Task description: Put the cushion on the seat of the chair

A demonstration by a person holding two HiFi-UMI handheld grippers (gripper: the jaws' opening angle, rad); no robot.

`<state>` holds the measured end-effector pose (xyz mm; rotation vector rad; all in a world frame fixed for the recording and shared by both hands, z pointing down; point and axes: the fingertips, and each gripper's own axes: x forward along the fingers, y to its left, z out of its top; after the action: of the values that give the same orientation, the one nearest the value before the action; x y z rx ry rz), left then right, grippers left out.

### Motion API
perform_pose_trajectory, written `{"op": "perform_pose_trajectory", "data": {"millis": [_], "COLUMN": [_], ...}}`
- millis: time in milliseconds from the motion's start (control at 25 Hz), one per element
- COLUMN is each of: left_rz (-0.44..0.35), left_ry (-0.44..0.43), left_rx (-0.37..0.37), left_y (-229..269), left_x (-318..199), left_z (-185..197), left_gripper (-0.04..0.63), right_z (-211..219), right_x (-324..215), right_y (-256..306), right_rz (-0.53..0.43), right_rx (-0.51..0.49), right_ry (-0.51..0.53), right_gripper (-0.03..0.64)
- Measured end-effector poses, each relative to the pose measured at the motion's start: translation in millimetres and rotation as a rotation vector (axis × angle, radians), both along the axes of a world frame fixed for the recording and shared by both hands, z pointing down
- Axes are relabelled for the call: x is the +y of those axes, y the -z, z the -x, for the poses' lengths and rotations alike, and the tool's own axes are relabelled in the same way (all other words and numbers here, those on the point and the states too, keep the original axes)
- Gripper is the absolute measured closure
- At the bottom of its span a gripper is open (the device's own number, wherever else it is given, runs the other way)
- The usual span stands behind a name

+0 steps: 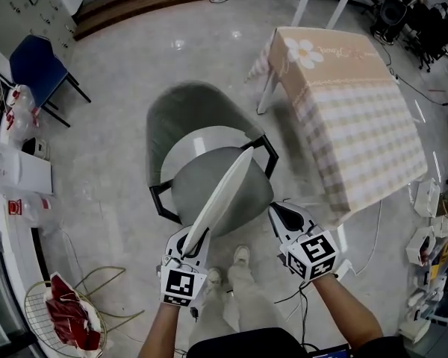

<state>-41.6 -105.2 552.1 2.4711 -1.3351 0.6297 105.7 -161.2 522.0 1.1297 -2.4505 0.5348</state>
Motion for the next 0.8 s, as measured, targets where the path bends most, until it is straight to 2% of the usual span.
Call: {"op": "perform_pose_trajectory", "data": {"millis": [400,600,800], "left_rz": [0.023,0.028,0.041], "left_ry": [-0.007,-0.022,-0.084], "left_rx": [0.01,0.048,0.1], "left_y": [-22,-30,-35], "left_x": [-12,-14,-14], "left_z": [2,-4,-18], "left_gripper": [0.531,0.529,0.529], "right_z": [-1,1,4], "right_x": [-6,-14,-12], "right_y": [-34,-43,-55], "right_rz": [0.024,0.015,0.015], "right_rx": [-0.012,-0.017,-0.026], "right_ry": [-0.019,-0.024,-0.027], "right_gripper": [0.6,0.6,0.6]}}
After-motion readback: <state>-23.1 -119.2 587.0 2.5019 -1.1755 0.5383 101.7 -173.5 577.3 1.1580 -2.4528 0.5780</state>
